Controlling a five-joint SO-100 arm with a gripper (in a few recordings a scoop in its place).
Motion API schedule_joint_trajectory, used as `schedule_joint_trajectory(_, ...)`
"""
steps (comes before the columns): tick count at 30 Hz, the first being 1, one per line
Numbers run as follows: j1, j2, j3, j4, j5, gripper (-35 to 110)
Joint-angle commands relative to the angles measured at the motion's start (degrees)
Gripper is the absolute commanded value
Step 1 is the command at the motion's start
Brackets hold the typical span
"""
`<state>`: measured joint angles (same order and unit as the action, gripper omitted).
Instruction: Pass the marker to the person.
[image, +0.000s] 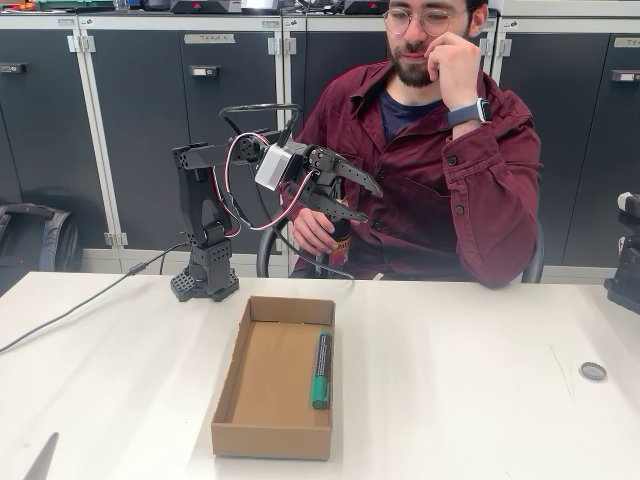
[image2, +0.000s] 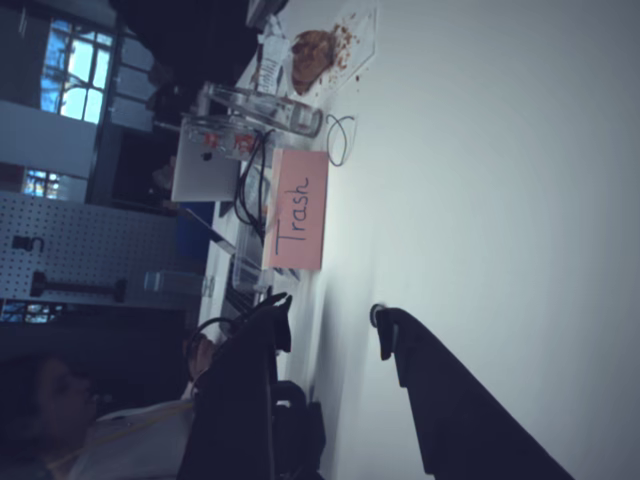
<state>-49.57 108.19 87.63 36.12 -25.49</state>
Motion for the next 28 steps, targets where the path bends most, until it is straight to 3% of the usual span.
schedule_joint_trajectory(1, 0.0, 2.11, -0.88, -0.62, -0.7, 19)
schedule_joint_trajectory(17, 0.7, 1.14, -5.45, 4.13, 0.53, 19)
schedule_joint_trajectory(28, 0.97, 1.41, -3.6, 2.11, 0.62, 19)
